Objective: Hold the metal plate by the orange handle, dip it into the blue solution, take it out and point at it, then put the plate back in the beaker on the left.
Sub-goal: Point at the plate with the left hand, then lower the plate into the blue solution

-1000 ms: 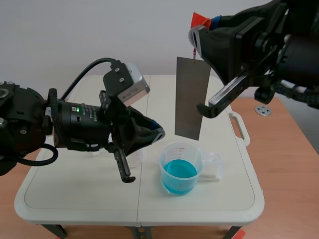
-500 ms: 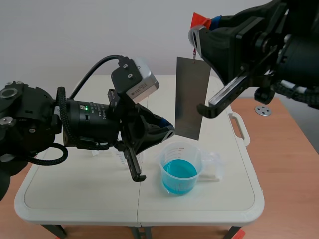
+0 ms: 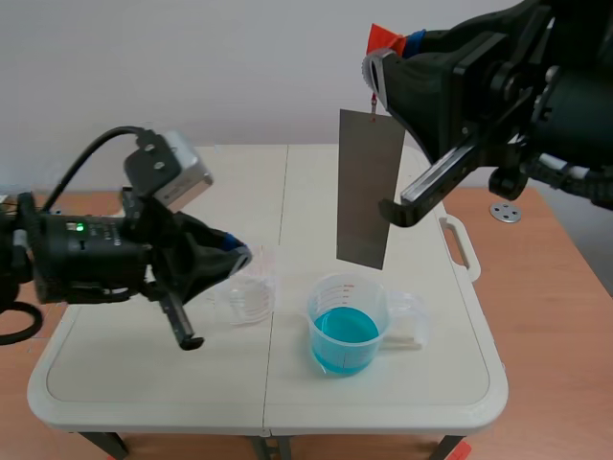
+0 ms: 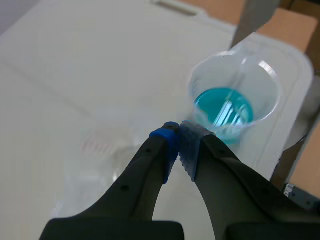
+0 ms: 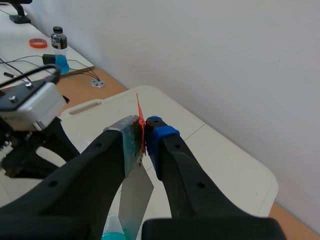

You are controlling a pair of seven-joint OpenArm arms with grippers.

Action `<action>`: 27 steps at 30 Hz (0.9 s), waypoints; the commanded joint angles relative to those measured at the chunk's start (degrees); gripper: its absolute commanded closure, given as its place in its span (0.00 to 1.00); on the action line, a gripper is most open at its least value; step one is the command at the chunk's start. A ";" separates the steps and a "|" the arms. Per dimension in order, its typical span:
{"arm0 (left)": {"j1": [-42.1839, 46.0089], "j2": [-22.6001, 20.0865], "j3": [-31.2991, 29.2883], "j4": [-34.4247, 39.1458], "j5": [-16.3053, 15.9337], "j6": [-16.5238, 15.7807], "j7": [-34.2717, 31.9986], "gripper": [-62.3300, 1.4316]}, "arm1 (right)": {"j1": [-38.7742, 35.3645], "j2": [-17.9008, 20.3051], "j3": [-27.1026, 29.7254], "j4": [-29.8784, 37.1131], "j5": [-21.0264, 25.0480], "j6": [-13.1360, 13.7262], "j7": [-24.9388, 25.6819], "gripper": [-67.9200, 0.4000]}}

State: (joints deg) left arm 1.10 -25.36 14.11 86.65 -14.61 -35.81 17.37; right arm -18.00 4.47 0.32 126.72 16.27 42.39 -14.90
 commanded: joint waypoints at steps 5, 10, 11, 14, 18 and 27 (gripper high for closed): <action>11.41 -8.07 -9.27 3.61 -0.59 2.34 -5.73 0.92 | 0.37 0.13 0.11 0.83 0.85 0.33 1.05 0.97; 21.49 -12.37 -19.23 3.85 -0.57 6.29 -9.03 0.92 | 0.37 0.13 0.09 0.66 0.87 0.33 1.05 0.97; 23.43 -13.00 -21.27 3.85 -0.57 7.19 -9.03 0.92 | 0.37 0.13 0.04 0.50 0.87 0.33 1.05 0.97; 29.07 -14.08 -27.21 3.85 -0.52 10.27 -9.03 0.92 | 0.37 0.13 0.04 -0.09 0.85 0.33 1.05 0.97; 36.41 -14.49 -33.92 3.85 1.18 11.30 -9.27 0.92 | 0.37 0.13 0.04 -1.22 0.85 0.33 1.05 0.97; 51.95 -14.51 -38.91 3.78 3.17 14.16 -11.98 0.92 | 0.37 0.13 -0.02 -5.03 1.29 0.33 1.31 0.97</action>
State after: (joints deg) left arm 52.82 -40.16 -24.99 89.62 -11.62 -21.67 5.91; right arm -17.98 4.47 0.32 121.62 16.67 42.41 -14.90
